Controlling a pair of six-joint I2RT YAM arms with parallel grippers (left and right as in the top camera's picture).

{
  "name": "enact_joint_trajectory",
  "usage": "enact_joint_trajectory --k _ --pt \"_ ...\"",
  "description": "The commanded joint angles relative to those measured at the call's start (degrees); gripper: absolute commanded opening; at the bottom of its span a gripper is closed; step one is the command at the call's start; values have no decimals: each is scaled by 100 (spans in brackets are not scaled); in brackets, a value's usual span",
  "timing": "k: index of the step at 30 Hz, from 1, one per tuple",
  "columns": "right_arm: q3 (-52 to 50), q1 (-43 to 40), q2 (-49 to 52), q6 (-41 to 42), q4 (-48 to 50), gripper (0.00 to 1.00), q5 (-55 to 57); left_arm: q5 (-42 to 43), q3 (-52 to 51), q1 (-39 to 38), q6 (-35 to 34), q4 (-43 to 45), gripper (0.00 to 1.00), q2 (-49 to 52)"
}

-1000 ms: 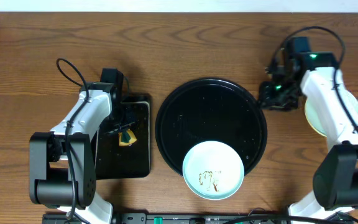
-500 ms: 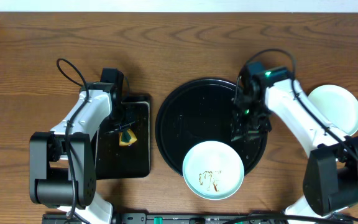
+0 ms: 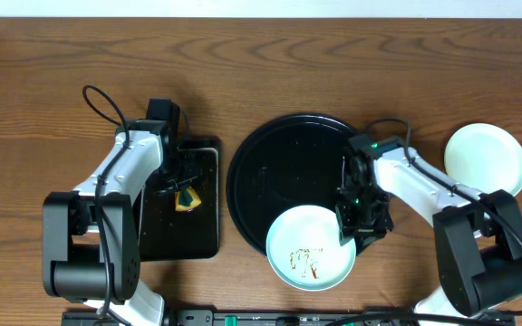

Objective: Clean dirty plates on tray and stack at the side
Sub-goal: 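Move the right gripper to the lower blue plate and drag it center, then carry the sponge with the left gripper to the remaining blue plate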

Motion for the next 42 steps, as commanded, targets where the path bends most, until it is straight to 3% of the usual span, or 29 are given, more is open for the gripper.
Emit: enact_joint_trajectory --k 1,4,7,8,18,26,36,42 --pt "-122 94 -83 103 254 39 -323 101 -31 24 -9 28 8 116" --pt "-170 164 -83 214 570 35 -444 101 -31 24 -7 26 7 116" --pt "-175 240 -83 396 876 6 -444 101 -31 24 22 26 7 116" --pt "-175 267 -83 483 968 1 -439 101 -31 24 46 26 8 116" --pt "-175 328 -94 1445 1897 2 247 149 -31 24 109 -15 7 116" --pt "-173 -195 -105 2247 2330 1 1005 555 -31 24 299 48 7 116" --pt "-173 -695 -105 2275 2433 2 1316 1480 -26 7 514 238 7 87" --pt "-175 -695 -105 2166 2424 1 1283 787 157 7 442 155 8 -267"
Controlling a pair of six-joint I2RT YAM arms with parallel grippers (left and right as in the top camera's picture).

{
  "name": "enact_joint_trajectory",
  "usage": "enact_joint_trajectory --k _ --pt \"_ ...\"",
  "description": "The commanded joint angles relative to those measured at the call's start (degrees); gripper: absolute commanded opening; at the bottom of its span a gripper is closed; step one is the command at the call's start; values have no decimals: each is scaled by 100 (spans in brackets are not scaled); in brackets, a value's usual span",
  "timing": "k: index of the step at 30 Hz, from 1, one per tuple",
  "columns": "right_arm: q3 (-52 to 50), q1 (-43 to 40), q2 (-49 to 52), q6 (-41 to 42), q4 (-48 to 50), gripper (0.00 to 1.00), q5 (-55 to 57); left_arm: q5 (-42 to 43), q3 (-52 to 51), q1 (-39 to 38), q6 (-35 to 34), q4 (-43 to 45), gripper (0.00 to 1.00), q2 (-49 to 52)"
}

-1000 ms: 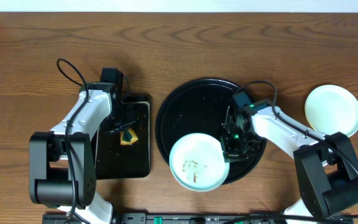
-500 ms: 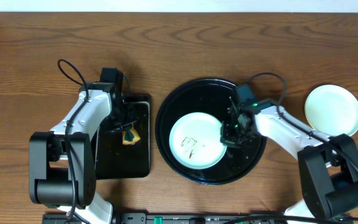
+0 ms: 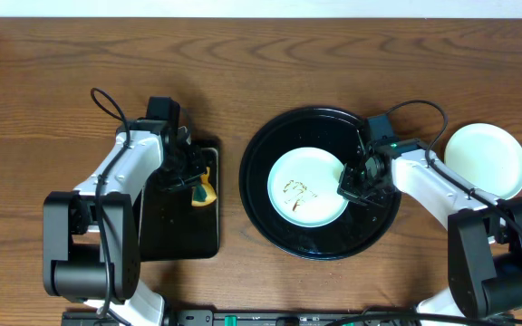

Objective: Clean dirty plates on tray and stack at the side
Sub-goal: 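Carry the sponge with the left gripper to the remaining blue plate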

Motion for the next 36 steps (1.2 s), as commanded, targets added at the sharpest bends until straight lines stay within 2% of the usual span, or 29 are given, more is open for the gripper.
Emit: enact_joint_trajectory --k 1,8,16,22,30,36 --pt "-63 -98 111 52 7 1 824 -435 205 9 70 -116 7 -365" --pt "-63 -98 114 37 13 1 780 -586 278 7 35 -236 7 -1237" --pt "-63 -98 114 37 22 1 776 1486 264 -186 269 192 7 -1414" --pt "-63 -101 114 37 35 1 680 2688 264 -894 269 1021 7 -1163" --pt "-63 -166 114 42 35 1 640 2881 264 -2175 22 1495 8 -566" --pt "-63 -328 114 35 15 1 481 2944 264 -2688 -372 2218 7 92"
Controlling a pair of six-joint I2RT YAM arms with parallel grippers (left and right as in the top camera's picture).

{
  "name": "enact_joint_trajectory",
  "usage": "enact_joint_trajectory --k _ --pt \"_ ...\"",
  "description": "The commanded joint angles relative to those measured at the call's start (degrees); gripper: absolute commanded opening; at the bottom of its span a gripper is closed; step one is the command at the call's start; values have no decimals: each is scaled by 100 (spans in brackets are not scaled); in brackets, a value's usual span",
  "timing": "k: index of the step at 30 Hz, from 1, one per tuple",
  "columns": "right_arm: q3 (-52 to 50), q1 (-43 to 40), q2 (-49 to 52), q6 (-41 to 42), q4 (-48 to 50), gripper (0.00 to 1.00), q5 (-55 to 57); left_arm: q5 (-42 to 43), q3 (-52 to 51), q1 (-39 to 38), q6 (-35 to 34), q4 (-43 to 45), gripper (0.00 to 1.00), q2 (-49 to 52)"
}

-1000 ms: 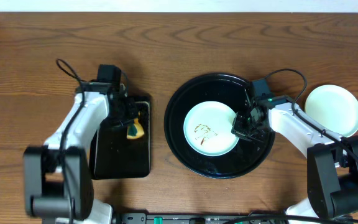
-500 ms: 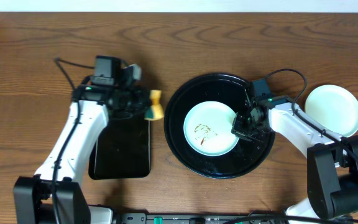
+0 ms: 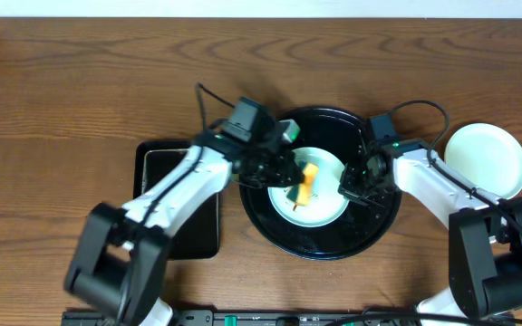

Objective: Clean dirty plates on tray and stack at the side
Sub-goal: 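Carry the sponge with the left gripper to the remaining blue plate, then scrub the remaining blue plate with the sponge in the left gripper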

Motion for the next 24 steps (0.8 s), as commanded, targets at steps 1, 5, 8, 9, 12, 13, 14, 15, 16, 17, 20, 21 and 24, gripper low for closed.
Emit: enact_joint_trajectory --k 1,5,8,9,12,13,14,15,16,17,20,21,24 --pt "-61 -240 111 42 7 1 568 179 96 -173 -363 374 7 352" --pt "-61 -245 109 39 -35 1 570 223 96 -262 -782 1008 7 730" --pt "-63 -247 109 39 -61 1 570 243 96 -267 -905 1296 7 901" --pt "-61 -245 109 39 -72 1 570 240 96 -267 -964 1368 7 949" --pt "-63 -247 109 39 -90 1 570 236 96 -278 -1047 1528 8 1045" --pt "-61 -247 109 39 -98 1 570 238 96 -284 -1095 1609 7 1084" --pt "-61 -247 111 39 -107 1 570 236 96 -293 -1182 1711 8 1123" --pt "-61 -247 109 42 -118 1 570 232 96 -313 -1237 1801 7 1156" --pt "-61 -247 109 39 -125 1 570 229 96 -334 -1261 1884 7 1193" --pt "-61 -247 109 42 -142 1 570 219 96 -363 -1325 1969 8 1220" --pt "-61 -247 109 39 -188 2 573 216 96 -479 -1508 2212 7 1307" --pt "-61 -247 111 37 -203 1 575 208 96 -516 -1585 2267 7 1331" --pt "-61 -249 111 39 -234 1 575 138 94 -627 -1770 2347 8 1410"
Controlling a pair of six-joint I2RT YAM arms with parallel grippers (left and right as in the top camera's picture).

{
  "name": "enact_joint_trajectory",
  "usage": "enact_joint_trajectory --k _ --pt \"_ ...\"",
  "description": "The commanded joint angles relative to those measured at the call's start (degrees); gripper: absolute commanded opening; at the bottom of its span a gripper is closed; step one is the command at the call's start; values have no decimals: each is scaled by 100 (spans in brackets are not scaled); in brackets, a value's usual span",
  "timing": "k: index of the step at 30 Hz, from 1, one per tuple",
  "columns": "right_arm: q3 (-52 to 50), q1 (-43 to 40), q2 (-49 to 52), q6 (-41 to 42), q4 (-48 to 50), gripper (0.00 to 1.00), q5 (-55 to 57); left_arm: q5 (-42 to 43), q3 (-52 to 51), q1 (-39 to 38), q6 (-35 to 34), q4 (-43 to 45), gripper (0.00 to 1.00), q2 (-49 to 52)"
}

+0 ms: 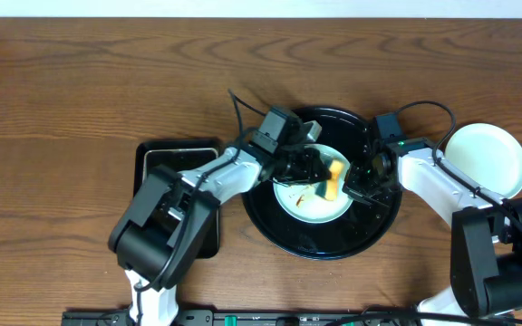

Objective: Clean dirty plates on tray and stack at the side
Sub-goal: 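Scrub the remaining blue plate with the sponge in the left gripper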

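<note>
A white dirty plate [303, 202] with brown smears lies on the round black tray [320, 241] at the table's middle. My left gripper [323, 177] reaches over the plate from the left, shut on a yellow sponge [334, 180] that rests on the plate's right half. My right gripper [359, 187] is shut on the plate's right rim, right beside the sponge. A clean white plate [486, 161] sits on the table at the far right.
A black rectangular tray [159, 163] lies to the left, partly under my left arm. Cables loop above both wrists. The table's near edge runs close below the round tray.
The left gripper has moved the sponge from the plate's middle to its right half, close to the right gripper. The right gripper still holds the rim in the same place.
At first the dirty plate hung off the round tray's front edge in my right gripper, and the left gripper held the sponge over the rectangular tray. Then the plate lay centred on the round tray. The sponge later reached the plate's middle, and now its right half.
</note>
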Motion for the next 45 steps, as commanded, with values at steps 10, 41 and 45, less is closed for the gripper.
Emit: enact_joint_trajectory --k 10,41,45 --pt "-66 -116 109 52 -184 1 553 -688 -74 -55 -404 -286 7 208" --pt "-66 -114 109 31 -116 1 509 -3515 140 929 903 -2302 7 -782" --pt "-66 -114 111 26 -114 1 509 -3554 138 850 796 -2308 7 -1440"
